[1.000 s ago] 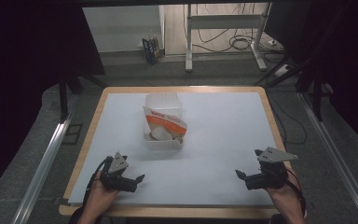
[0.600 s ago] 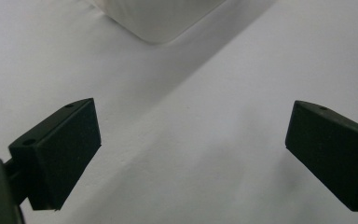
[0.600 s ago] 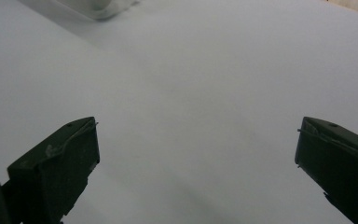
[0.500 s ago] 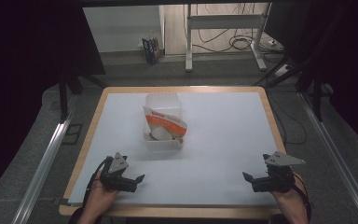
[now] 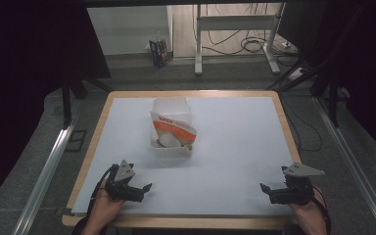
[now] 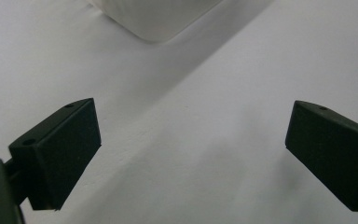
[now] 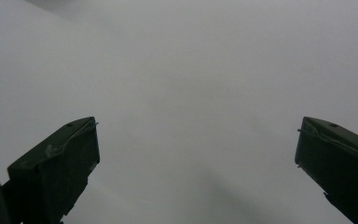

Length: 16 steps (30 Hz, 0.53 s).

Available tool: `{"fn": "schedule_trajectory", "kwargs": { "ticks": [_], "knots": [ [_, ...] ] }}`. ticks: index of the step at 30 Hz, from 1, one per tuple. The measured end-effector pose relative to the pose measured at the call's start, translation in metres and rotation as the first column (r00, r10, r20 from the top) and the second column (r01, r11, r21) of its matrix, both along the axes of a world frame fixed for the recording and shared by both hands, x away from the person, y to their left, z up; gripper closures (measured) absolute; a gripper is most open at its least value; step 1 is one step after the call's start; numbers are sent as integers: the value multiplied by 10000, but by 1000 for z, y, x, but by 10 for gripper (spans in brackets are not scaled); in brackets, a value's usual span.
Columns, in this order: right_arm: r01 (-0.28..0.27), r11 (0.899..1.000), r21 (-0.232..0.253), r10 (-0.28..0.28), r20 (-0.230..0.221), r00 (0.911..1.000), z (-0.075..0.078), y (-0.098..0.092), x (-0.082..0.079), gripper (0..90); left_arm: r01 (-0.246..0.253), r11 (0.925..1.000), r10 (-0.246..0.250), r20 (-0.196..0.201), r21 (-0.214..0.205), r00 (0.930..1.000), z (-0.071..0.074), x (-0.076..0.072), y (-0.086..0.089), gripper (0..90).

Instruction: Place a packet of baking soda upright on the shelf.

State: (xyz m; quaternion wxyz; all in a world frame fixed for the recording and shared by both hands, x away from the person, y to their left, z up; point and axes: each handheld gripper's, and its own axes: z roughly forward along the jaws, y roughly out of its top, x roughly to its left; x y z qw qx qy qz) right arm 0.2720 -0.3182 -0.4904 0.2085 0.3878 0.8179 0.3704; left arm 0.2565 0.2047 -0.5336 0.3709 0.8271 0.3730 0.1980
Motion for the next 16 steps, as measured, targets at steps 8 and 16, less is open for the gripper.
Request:
{"fn": "schedule_trajectory", "kwargs": {
  "ticks": [8, 16],
  "knots": [
    [69, 9998, -161, -73, -239, 9997, -5, -2, 2, 0, 46, 10000, -46, -26, 71, 10000, 0, 0, 0, 32],
    [61, 9998, -194, -68, -332, 9994, -7, -2, 3, 0, 53, 10000, -53, -27, 70, 10000, 0, 1, -1, 32]
  ]
}}
